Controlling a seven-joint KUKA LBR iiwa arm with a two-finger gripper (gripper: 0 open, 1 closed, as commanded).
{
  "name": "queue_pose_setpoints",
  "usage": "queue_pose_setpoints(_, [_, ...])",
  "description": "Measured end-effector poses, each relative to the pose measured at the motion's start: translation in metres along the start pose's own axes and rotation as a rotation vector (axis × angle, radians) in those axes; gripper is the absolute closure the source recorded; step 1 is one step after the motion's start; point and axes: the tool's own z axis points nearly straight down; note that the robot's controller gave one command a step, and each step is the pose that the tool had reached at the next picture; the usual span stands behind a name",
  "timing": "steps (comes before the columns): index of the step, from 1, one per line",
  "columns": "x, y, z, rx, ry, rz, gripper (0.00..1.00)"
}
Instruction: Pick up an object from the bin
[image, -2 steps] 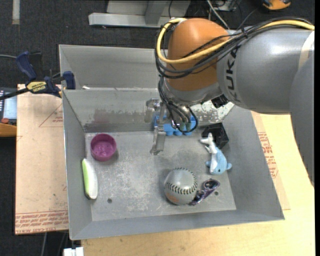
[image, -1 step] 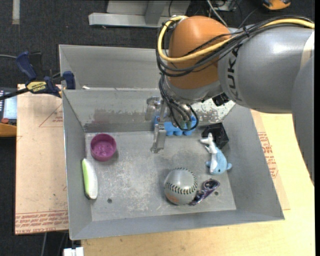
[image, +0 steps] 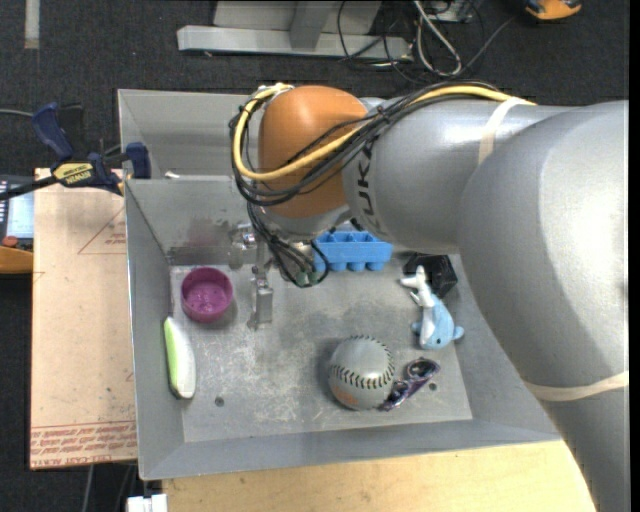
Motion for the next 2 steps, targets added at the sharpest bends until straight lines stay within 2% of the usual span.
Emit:
queue_pose_setpoints(1, [-0.018,0.066,-0.032,-0.001,-0.005,-0.086,0.00])
queue_pose_setpoints(2, [-0.011,0.058,0.022,-0.001,0.001,0.093,0.00])
